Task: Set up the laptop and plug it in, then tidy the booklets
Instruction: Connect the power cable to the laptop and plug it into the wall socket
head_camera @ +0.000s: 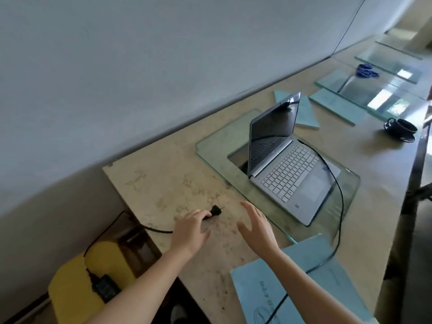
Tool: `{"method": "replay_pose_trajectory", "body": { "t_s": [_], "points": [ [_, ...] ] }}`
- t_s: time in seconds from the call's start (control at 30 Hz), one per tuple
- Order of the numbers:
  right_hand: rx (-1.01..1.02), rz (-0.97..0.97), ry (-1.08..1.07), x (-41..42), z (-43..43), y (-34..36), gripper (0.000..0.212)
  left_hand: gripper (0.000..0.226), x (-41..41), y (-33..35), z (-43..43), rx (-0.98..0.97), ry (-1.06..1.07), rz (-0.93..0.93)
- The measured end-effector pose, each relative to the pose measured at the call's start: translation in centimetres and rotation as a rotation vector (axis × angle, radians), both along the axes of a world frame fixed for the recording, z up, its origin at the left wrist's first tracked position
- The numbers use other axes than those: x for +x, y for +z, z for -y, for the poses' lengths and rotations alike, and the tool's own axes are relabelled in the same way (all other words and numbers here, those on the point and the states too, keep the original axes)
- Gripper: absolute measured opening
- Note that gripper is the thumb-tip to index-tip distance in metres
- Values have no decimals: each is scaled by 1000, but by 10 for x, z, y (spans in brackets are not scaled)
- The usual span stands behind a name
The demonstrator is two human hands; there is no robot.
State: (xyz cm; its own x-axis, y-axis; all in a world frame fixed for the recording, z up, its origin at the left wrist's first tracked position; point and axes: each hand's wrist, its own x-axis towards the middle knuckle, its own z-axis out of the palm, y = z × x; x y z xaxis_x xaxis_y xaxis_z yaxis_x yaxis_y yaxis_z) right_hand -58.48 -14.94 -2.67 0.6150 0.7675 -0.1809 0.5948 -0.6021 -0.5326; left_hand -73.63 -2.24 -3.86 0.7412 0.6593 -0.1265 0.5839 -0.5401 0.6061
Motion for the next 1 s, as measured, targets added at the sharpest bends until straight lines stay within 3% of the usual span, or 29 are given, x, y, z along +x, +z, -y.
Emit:
{"method": "replay_pose_trajectory", "body": {
  "t_s": [0.27, 0.53, 0.77, 1.0],
  "points": [
    [71, -39, -10, 25, -65, -35, 58, 30, 48, -33, -26, 79, 71, -83],
    [214, -85, -140, 32, -76, -35, 49, 23, 43, -19, -45, -123, 233, 181],
    [320, -104, 10, -6, -150, 1, 39, 24, -32, 41, -103, -163, 423, 457],
    [396, -172, 288, -118, -230, 33, 38, 17, -161, 107, -149, -148, 604, 622]
  ]
}}
